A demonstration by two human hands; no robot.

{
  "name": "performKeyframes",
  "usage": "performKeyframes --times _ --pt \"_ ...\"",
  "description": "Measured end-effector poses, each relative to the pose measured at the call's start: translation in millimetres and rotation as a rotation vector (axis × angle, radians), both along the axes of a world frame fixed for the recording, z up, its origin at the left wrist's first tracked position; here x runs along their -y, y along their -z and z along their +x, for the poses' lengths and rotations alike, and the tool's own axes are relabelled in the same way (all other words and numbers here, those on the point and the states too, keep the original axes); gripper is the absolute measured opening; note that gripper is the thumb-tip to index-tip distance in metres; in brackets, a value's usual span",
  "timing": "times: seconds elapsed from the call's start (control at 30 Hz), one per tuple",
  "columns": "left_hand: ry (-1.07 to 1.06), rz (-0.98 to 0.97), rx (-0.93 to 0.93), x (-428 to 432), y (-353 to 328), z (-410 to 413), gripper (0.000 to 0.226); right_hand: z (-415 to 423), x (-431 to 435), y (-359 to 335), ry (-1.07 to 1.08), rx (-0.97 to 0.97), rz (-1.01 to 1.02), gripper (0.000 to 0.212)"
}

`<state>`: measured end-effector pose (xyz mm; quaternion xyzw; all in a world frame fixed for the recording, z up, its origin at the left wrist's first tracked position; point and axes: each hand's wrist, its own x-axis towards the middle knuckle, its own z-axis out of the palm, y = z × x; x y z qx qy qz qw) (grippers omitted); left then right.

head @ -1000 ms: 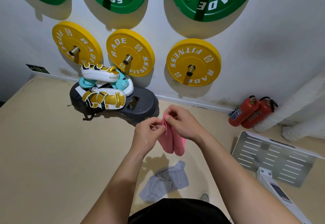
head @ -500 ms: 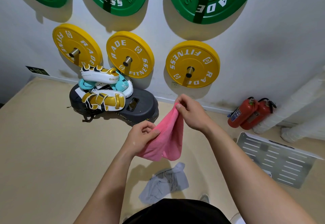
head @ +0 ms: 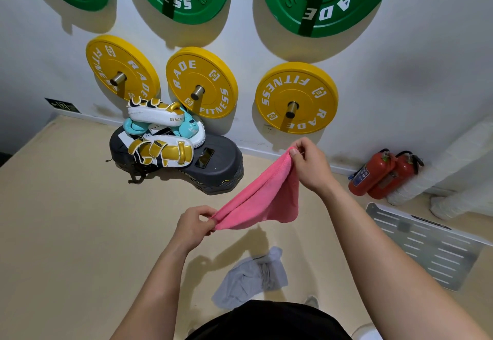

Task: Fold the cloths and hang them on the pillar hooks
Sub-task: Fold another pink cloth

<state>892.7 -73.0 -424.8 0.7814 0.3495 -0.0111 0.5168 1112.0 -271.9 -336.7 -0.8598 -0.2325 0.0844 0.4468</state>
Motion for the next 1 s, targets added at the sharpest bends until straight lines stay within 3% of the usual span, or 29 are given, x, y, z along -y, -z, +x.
performKeyframes --times 0.3,0.47,0.6,0.7,0.9,1.0 --pt "-0.378 -0.409 0.133 -16.4 -11.4 -3.5 0.011 8.4 9.9 38.5 0.11 -0.048 -0.121 0.01" --pt "-0.185 -0.168 0.074 -12.0 -18.7 -1.2 0.006 7.5 14.0 49.0 0.224 -0.088 -0.135 0.013" --pt "0.003 0.059 0.012 5.0 -20.7 2.6 0.021 10.4 19.5 55.9 0.283 -0.095 -0.161 0.013" --pt "-0.038 0.185 0.068 6.4 -14.7 5.3 0.012 9.7 23.1 59.8 0.29 -0.097 -0.164 0.012" --pt "-0.141 0.349 0.136 -0.7 -19.3 12.3 0.018 1.2 31.5 78.0 0.26 -0.174 -0.21 0.02" --pt "-0.15 0.446 0.159 -3.6 -27.7 17.9 0.021 -8.4 30.5 83.0 0.209 -0.272 -0.086 0.022"
